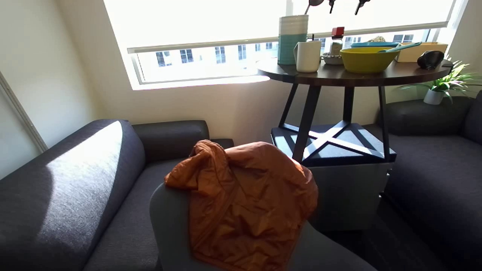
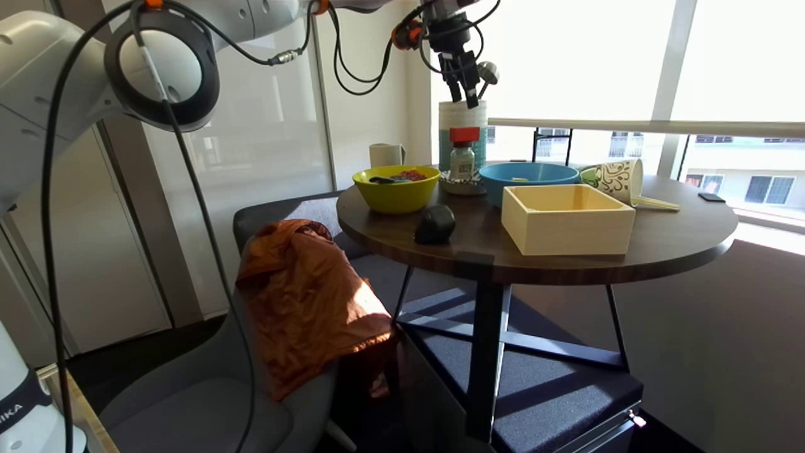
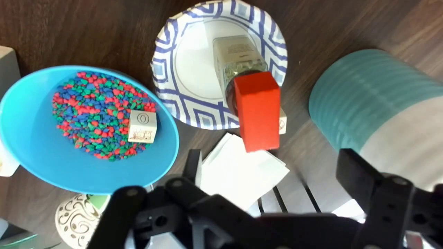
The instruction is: Put the orange block on top of the bottle
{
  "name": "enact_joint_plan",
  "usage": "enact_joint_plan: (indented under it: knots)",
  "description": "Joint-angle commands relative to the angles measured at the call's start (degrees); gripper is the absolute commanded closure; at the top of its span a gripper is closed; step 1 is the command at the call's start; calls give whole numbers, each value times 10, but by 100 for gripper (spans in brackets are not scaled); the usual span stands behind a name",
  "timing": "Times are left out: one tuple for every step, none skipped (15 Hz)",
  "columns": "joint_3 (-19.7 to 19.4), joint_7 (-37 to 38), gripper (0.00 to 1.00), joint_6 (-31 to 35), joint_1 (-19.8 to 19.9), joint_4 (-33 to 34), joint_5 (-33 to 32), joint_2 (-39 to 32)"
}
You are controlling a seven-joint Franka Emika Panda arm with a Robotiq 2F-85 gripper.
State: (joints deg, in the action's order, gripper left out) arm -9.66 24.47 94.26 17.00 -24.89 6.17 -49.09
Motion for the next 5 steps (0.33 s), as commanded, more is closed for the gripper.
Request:
enact_joint_plan:
  knots:
    - [14,-94,0,-25,15,1,-27,46]
    - [19,-127,0,-22,22,3,-26,53]
    - [23,-162,0,-12,29,6,-26,60]
    - [19,-104,0,-2,19,-3,-25,49]
    - [20,-113,0,-2,24,-3,-25,57]
